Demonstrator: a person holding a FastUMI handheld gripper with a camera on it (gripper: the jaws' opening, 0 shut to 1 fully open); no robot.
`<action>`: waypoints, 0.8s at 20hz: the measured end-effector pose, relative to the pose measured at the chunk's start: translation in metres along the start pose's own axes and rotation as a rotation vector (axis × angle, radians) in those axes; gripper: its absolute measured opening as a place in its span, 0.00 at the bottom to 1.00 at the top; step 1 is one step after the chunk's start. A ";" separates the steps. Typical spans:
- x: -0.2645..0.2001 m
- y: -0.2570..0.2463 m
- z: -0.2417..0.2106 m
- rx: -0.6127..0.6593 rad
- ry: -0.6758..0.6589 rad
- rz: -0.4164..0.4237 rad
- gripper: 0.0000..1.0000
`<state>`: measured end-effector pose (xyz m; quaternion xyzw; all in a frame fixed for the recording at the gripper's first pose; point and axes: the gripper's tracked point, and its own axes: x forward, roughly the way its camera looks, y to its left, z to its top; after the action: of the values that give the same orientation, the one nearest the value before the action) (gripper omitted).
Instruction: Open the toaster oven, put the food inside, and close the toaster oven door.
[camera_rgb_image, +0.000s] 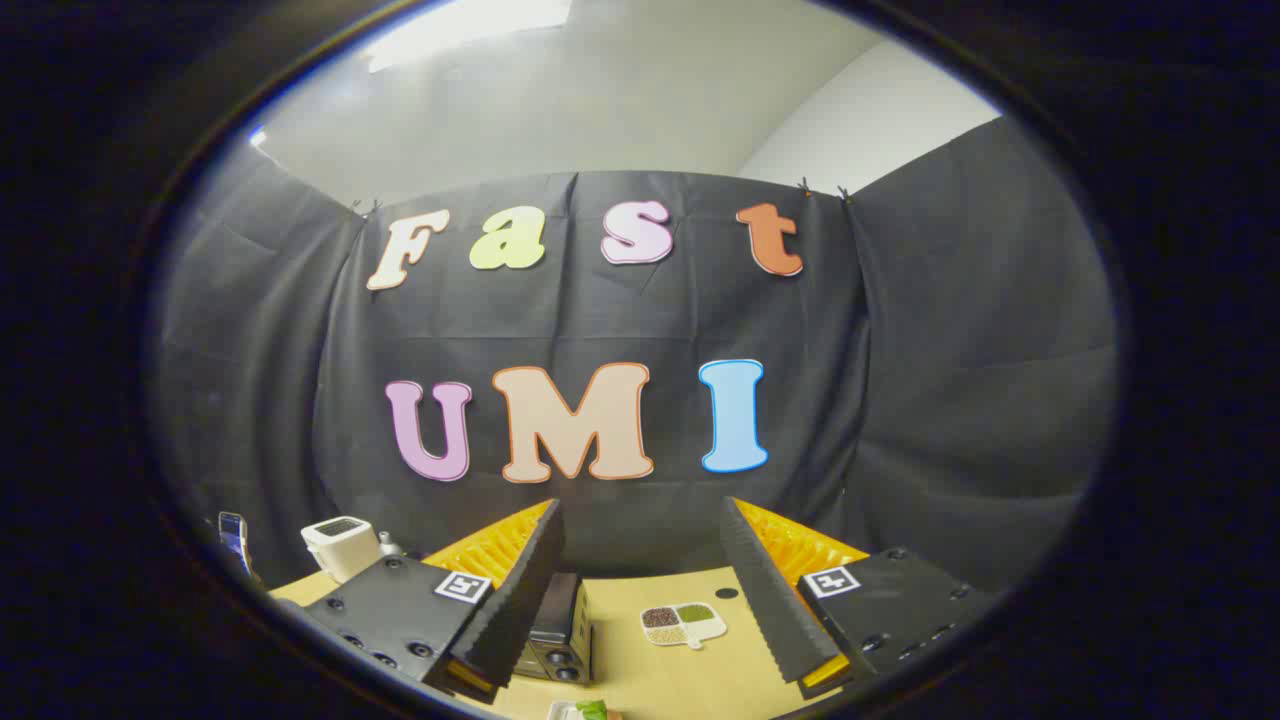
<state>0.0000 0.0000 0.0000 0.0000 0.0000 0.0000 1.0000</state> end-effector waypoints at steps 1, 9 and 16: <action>-0.002 -0.004 -0.001 -0.001 0.002 -0.006 0.97; -0.009 -0.007 -0.007 -0.016 0.032 -0.043 0.97; -0.013 0.008 -0.010 -0.050 0.057 -0.075 0.97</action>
<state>-0.0125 0.0076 -0.0102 -0.0249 0.0284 -0.0373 0.9986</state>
